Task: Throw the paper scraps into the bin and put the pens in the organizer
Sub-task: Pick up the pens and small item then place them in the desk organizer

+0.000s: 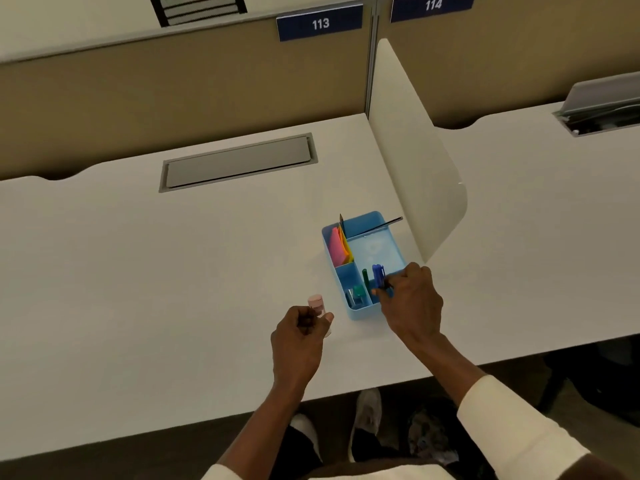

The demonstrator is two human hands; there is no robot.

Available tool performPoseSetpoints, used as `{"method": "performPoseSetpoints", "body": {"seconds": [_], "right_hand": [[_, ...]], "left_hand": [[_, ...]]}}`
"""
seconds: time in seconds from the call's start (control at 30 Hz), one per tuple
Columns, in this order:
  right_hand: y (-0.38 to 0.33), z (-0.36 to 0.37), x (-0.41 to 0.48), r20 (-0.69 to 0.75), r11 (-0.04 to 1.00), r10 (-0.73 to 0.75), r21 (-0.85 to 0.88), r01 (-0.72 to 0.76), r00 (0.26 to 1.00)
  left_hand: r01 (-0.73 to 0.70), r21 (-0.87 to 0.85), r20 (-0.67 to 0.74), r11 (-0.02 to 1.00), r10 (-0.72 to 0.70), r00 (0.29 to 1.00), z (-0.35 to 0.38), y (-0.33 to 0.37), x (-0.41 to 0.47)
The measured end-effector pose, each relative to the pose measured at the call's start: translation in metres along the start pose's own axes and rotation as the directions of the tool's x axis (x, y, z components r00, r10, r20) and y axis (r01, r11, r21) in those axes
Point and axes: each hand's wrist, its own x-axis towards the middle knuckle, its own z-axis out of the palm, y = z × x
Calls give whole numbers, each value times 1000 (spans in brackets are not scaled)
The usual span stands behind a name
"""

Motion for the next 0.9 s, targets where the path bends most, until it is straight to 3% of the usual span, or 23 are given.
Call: {"method": "performPoseSetpoints", "body": {"seconds": [0.3, 0.6, 0.77, 0.9], "right_hand": [[-9, 3, 15, 146, 997, 79, -34, -75, 986], [-7, -17, 11, 188, 986, 72, 136, -98, 980], [0, -38, -25, 42, 929, 40, 367, -52, 998], [3, -44, -48, 138, 774, 56, 620, -130, 989]], "left_hand": [[-15, 39, 45, 999, 13, 999, 3, 3, -2], [-89, 30, 93, 996, 86, 992, 8, 9, -2], [-191, 8, 139, 982, 188, 972, 17, 17, -10], [-299, 0, 196, 954, 293, 936, 28, 25, -20]]}}
